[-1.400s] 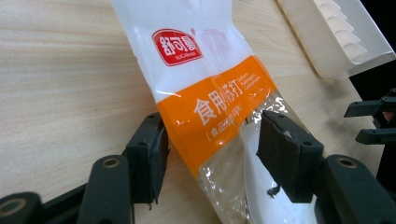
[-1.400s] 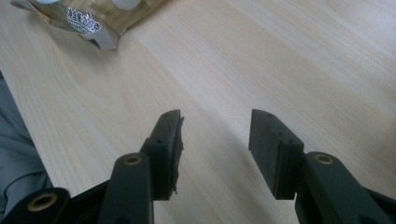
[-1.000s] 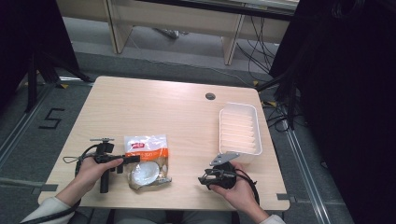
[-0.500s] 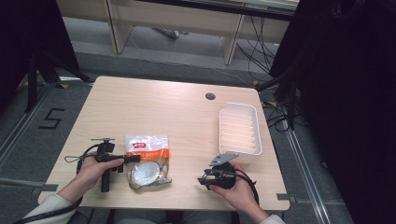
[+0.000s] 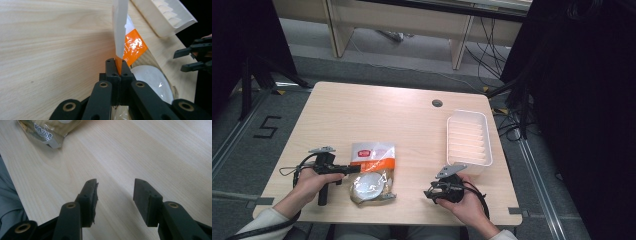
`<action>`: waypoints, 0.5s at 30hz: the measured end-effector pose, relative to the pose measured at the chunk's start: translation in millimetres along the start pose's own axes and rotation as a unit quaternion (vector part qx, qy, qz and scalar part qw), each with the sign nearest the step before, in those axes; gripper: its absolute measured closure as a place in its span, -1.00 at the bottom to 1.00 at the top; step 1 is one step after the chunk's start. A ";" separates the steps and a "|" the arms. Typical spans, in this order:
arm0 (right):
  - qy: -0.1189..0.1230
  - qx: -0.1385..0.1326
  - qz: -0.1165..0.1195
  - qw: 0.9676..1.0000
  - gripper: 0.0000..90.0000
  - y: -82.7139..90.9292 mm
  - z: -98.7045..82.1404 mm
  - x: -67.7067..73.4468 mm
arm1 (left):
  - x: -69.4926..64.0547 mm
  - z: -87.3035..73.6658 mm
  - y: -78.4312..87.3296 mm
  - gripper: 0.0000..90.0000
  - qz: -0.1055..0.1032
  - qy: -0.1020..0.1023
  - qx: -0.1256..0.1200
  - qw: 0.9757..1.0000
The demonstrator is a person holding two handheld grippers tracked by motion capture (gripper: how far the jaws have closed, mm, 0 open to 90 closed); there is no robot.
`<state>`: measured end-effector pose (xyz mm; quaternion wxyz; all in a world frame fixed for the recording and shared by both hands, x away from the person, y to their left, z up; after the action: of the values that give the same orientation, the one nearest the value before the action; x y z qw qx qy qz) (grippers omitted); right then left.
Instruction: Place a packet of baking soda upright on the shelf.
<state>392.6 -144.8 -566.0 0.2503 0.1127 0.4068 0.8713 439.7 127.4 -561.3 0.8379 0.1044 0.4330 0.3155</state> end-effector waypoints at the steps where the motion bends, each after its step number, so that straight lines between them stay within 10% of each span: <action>1: 0.000 0.000 0.000 1.000 0.22 0.0 0.0 0.0 | 0.0 0.0 0.0 0.97 0.000 0.000 0.000 1.000; 15: 0.031 0.014 -0.005 0.999 0.17 5.2 4.5 -1.2 | -38.9 3.7 18.5 0.98 -0.048 -0.058 -0.041 0.996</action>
<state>393.6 -145.3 -559.1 0.2398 0.0868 0.4272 0.8674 417.9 118.1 -525.2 0.8795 0.0669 0.3746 0.2857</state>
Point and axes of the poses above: each handheld gripper's, and its own axes: y roughly backward along the jaws, z roughly out of its top, x roughly to its left, the point moved 10 cm from there along -y, roughly forward along the jaws, and after that the axes turned 9 degrees about y, right-handed, at the moved point
